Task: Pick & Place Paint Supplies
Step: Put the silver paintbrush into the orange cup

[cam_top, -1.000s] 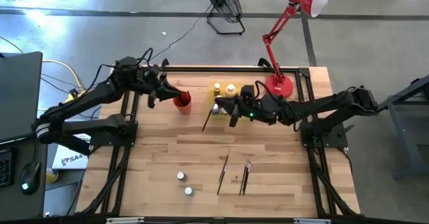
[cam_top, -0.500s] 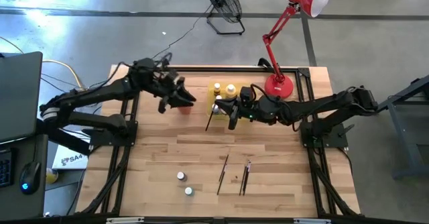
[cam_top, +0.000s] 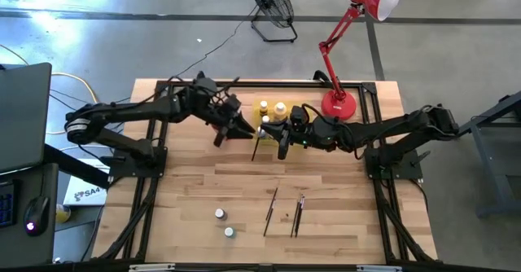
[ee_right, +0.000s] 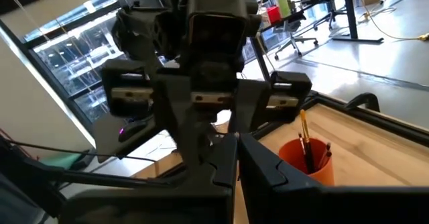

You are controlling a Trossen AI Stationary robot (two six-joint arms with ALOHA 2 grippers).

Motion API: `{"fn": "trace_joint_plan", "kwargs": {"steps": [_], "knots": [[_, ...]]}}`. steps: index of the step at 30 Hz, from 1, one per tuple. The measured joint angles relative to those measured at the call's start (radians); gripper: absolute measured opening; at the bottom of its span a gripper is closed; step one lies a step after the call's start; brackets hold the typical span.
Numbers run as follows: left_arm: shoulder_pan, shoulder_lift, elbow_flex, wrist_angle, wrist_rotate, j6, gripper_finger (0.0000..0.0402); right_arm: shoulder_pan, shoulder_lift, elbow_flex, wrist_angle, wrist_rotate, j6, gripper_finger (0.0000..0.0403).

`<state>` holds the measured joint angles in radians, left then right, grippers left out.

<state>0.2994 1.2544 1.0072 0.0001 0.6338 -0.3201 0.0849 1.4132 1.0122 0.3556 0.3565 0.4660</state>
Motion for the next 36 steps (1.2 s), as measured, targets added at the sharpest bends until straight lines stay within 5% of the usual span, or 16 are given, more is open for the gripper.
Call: {"fn": "trace_joint_plan", "kwargs": {"steps": [18, 36], "knots": [[-0.109, 0.069, 0.017, 0.097, -0.204, 0.009, 0.0129, 0.0, 0.0, 0.0, -0.007, -0.02, -0.002, 0.0004], [-0.11, 0.09, 0.017, 0.123, -0.208, -0.002, 0.0129, 0.0, 0.0, 0.0, -0.009, -0.02, -0.002, 0.0004]]}}
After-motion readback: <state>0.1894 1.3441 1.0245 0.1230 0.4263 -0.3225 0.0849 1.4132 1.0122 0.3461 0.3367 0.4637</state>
